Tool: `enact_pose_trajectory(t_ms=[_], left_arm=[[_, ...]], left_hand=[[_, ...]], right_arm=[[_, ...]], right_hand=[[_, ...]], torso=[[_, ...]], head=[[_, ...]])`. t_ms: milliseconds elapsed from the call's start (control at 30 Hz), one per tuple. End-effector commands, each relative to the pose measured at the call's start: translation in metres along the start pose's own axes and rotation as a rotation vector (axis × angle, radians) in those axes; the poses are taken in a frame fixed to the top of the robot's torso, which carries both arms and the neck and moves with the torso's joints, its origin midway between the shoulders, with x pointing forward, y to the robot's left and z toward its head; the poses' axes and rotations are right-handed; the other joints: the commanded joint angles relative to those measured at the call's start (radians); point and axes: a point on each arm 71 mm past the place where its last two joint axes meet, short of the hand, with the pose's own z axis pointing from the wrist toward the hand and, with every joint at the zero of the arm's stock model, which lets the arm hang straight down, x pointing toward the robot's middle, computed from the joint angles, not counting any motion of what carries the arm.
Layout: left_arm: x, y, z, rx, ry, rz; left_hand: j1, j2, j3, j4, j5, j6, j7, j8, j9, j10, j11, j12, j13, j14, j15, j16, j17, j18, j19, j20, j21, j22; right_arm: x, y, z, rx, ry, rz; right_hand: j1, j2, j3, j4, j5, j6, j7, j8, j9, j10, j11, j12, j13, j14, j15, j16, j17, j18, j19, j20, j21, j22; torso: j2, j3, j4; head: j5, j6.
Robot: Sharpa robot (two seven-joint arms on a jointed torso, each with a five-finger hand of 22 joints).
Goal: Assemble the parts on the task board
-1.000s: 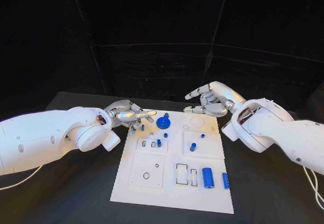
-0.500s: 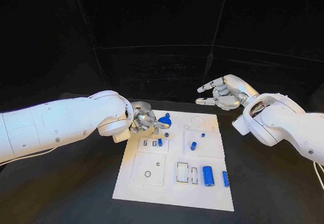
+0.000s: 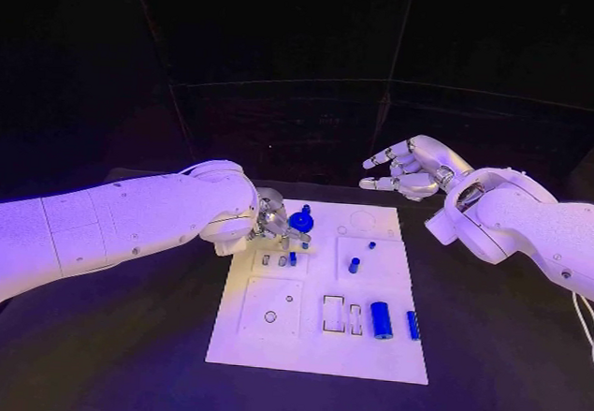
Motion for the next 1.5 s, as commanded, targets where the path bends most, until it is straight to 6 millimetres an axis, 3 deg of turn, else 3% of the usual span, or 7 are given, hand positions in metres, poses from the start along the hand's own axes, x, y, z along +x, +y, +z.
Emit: enact_pose_trajectory(t_ms=[33, 233, 500, 900, 1500], left_arm=[[0.001, 0.002, 0.001, -0.052, 0.034, 0.057], [0.003, 0.000, 0.005, -0.069, 0.061, 0.081], [0.006, -0.003, 0.007, -0.078, 0.085, 0.102], [0.011, -0.004, 0.014, -0.090, 0.104, 0.120], [0.015, -0.009, 0.019, -0.082, 0.103, 0.121]], left_hand=[[0.000, 0.012, -0.008, -0.001, -0.001, -0.011, 0.001, 0.007, 0.006, -0.005, 0.000, 0.005, 0.002, 0.104, -0.007, 0.005, 0.263, -0.011, 0.008, -0.001, 0.006, 0.003], [0.006, 0.019, -0.009, -0.002, -0.001, -0.016, 0.000, 0.016, 0.016, -0.005, 0.000, 0.006, 0.003, 0.104, -0.007, 0.005, 0.263, -0.011, 0.009, -0.001, 0.007, 0.005], [0.009, 0.022, -0.011, -0.002, -0.001, -0.020, 0.000, 0.023, 0.023, -0.005, -0.001, 0.005, 0.001, 0.104, -0.007, 0.005, 0.263, -0.012, 0.011, -0.001, 0.009, 0.009], [0.029, 0.031, -0.009, -0.011, -0.001, -0.031, -0.001, 0.038, 0.041, -0.005, -0.001, 0.007, 0.002, 0.104, -0.008, 0.005, 0.263, -0.012, 0.012, -0.002, 0.009, 0.010], [0.050, 0.042, 0.000, -0.021, 0.000, -0.042, -0.001, 0.051, 0.058, -0.005, -0.002, 0.008, 0.003, 0.104, -0.008, 0.005, 0.263, -0.012, 0.012, -0.002, 0.009, 0.012]], right_arm=[[0.000, 0.000, 0.001, 0.010, 0.007, -0.005], [0.000, 0.000, 0.002, 0.015, 0.009, -0.007], [0.001, 0.000, 0.004, 0.017, 0.012, -0.014], [0.003, 0.000, 0.006, 0.020, 0.019, -0.013], [0.005, 0.001, 0.009, 0.021, 0.027, -0.014]], right_hand=[[0.011, 0.004, -0.009, 0.001, 0.013, 0.004, -0.002, 0.006, -0.001, -0.002, -0.006, -0.003, -0.002, 0.038, -0.003, -0.005, -0.002, 0.009, -0.003, -0.006, -0.007, -0.002], [0.015, 0.008, -0.016, 0.001, 0.032, 0.003, -0.002, 0.008, -0.001, -0.002, -0.007, -0.004, -0.004, 0.038, -0.004, -0.008, -0.005, 0.009, -0.004, -0.007, -0.010, -0.006], [0.022, 0.013, -0.022, 0.000, 0.055, 0.003, -0.003, 0.010, -0.001, -0.002, -0.008, -0.004, -0.006, 0.038, -0.005, -0.011, -0.007, 0.010, -0.005, -0.007, -0.012, -0.010], [0.025, 0.017, -0.024, 0.000, 0.064, 0.002, -0.003, 0.011, -0.001, -0.004, -0.008, -0.006, -0.009, 0.038, -0.005, -0.013, -0.009, 0.011, -0.007, -0.008, -0.015, -0.015], [0.028, 0.019, -0.025, 0.000, 0.073, 0.002, -0.003, 0.011, -0.001, -0.004, -0.008, -0.007, -0.010, 0.038, -0.005, -0.014, -0.010, 0.011, -0.008, -0.008, -0.016, -0.016]], torso=[[0.001, -0.0004, 0.0019], [0.001, -0.0008, -0.0010], [0.001, -0.0012, 0.0008], [0.000, -0.0015, 0.0009], [0.000, -0.0018, 0.0027]], head=[[0.001, -0.003], [0.002, -0.011], [-0.002, -0.016], [-0.002, -0.028], [-0.004, -0.035]])
